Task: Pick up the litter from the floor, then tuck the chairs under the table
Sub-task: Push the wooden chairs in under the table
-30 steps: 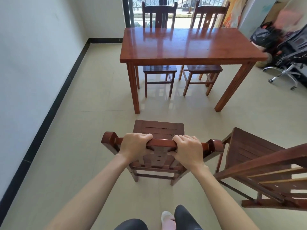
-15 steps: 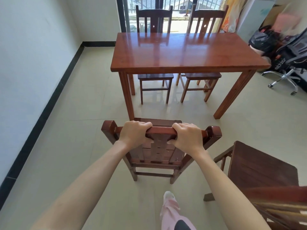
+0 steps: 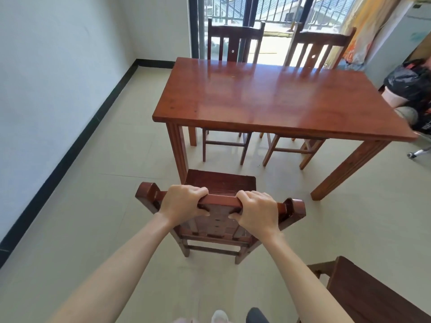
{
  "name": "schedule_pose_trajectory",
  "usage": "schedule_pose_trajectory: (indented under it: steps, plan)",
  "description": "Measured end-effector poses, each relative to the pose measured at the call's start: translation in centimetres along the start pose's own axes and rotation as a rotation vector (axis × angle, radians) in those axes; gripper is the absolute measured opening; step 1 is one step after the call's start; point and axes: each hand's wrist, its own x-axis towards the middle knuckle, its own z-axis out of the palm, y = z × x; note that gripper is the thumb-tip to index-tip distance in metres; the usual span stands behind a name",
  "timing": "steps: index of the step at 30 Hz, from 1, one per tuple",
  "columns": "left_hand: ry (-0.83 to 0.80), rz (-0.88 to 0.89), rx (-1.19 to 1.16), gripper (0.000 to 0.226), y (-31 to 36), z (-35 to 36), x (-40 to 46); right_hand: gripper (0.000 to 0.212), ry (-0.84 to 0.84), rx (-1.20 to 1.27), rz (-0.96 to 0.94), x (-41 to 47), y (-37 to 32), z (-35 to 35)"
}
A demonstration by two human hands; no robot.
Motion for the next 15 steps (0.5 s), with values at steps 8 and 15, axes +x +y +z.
schedule_pose_trajectory:
  steps: [8,15]
  plan:
    - [0.042,0.062,0.010,0.046,-4.2,1.3,5.9,0.043,0.049,-0.001,-0.003,5.8,1.7,2.0]
    - [0.025,0.122,-0.021,0.044,-9.2,2.6,10.7,0.046,0.083,-0.026,0.050,11.0,1.2,4.3]
